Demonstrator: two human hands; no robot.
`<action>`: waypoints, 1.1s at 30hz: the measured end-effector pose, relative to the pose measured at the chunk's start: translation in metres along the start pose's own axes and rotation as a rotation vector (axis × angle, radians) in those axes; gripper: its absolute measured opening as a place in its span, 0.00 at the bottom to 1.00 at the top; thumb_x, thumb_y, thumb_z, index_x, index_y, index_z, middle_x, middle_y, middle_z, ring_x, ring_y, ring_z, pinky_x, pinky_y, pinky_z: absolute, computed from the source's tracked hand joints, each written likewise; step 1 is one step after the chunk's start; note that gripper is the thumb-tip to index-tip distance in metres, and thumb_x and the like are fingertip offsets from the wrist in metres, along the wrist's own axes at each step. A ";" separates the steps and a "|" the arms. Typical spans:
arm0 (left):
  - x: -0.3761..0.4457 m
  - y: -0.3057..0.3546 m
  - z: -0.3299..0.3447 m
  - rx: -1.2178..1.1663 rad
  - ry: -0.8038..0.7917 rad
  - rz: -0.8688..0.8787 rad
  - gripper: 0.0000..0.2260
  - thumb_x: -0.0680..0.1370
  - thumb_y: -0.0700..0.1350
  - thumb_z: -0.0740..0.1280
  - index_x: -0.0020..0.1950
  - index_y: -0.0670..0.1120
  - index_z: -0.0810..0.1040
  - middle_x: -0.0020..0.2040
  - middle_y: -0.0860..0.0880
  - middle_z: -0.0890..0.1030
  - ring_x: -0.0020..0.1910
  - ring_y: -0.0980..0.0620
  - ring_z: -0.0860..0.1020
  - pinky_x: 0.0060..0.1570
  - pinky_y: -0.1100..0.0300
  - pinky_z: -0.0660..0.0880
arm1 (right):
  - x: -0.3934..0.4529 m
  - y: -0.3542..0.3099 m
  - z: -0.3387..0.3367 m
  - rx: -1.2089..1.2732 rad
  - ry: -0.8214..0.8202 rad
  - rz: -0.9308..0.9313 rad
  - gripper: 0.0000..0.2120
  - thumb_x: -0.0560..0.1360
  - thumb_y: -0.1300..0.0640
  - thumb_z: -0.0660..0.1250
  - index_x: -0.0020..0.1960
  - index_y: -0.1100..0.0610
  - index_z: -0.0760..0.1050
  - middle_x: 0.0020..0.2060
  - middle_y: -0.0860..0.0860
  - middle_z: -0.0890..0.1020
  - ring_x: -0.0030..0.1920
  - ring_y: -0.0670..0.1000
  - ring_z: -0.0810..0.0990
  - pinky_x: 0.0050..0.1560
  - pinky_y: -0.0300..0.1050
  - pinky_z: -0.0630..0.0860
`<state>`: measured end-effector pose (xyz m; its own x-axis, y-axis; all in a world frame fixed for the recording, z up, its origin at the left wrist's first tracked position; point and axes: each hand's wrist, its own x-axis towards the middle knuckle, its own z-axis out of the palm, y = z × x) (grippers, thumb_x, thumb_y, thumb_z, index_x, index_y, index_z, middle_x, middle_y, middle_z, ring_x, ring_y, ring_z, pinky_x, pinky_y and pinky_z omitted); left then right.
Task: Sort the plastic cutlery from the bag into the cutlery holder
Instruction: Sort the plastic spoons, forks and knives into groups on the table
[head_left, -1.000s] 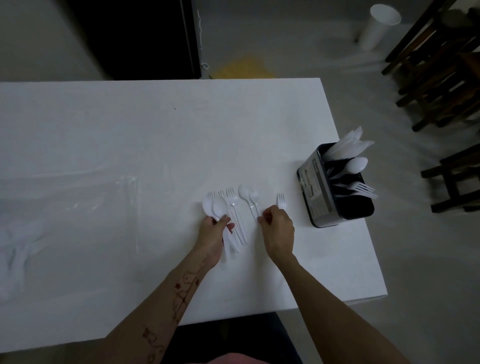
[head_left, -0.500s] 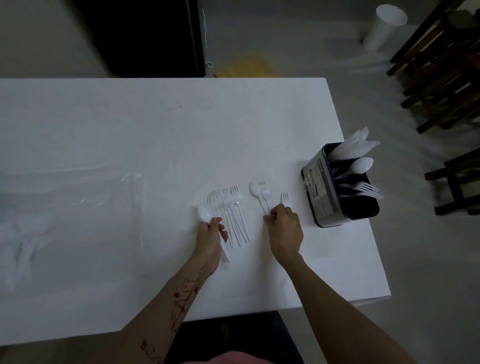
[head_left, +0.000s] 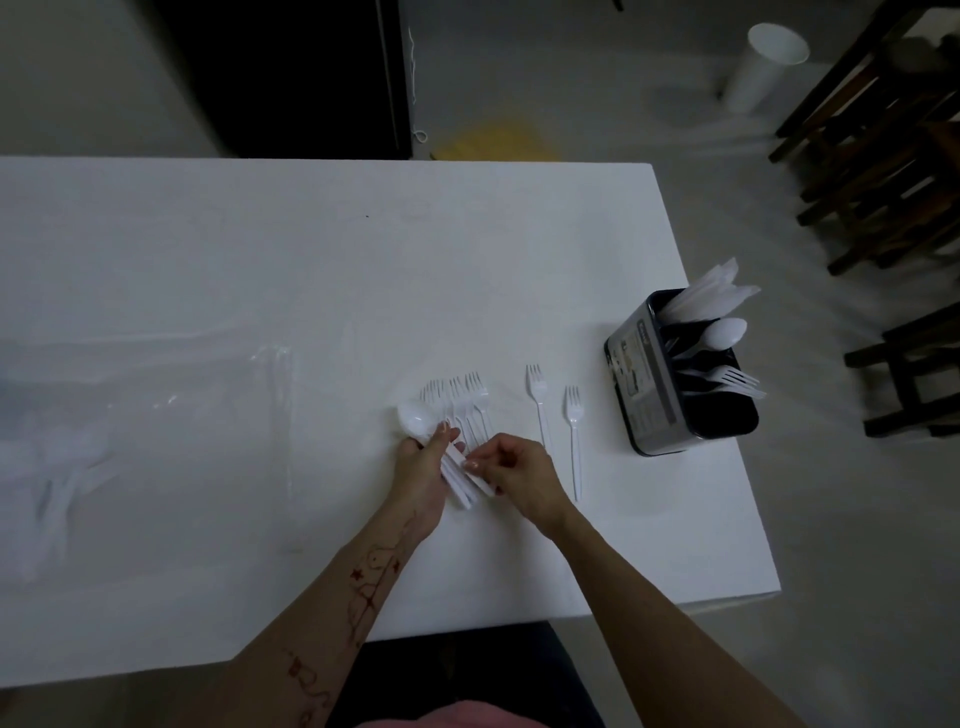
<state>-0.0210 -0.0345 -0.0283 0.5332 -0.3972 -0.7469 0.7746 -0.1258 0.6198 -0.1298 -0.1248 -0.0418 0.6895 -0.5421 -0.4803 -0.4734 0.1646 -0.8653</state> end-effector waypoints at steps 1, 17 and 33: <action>-0.001 0.002 0.000 -0.010 -0.005 -0.002 0.05 0.80 0.40 0.63 0.51 0.40 0.76 0.49 0.44 0.80 0.47 0.48 0.79 0.41 0.56 0.78 | -0.001 0.000 0.001 -0.025 0.003 -0.003 0.02 0.72 0.60 0.75 0.42 0.55 0.83 0.35 0.50 0.84 0.35 0.46 0.80 0.38 0.38 0.76; -0.014 0.071 0.135 -0.145 -0.322 -0.082 0.06 0.82 0.45 0.59 0.55 0.48 0.74 0.62 0.52 0.76 0.62 0.49 0.73 0.65 0.48 0.66 | -0.040 -0.080 -0.115 0.140 0.542 -0.288 0.04 0.80 0.57 0.66 0.49 0.54 0.80 0.41 0.50 0.84 0.39 0.47 0.82 0.43 0.42 0.79; -0.017 -0.018 0.262 0.909 -0.217 0.997 0.06 0.79 0.45 0.61 0.43 0.54 0.73 0.43 0.51 0.77 0.49 0.47 0.74 0.52 0.73 0.65 | -0.021 -0.066 -0.209 -0.420 0.832 -0.637 0.18 0.82 0.51 0.54 0.68 0.51 0.75 0.67 0.48 0.77 0.69 0.51 0.70 0.69 0.45 0.66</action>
<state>-0.1335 -0.2639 0.0366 0.6003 -0.7928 0.1057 -0.4429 -0.2194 0.8693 -0.2277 -0.2968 0.0559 0.3662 -0.8343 0.4120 -0.4207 -0.5434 -0.7265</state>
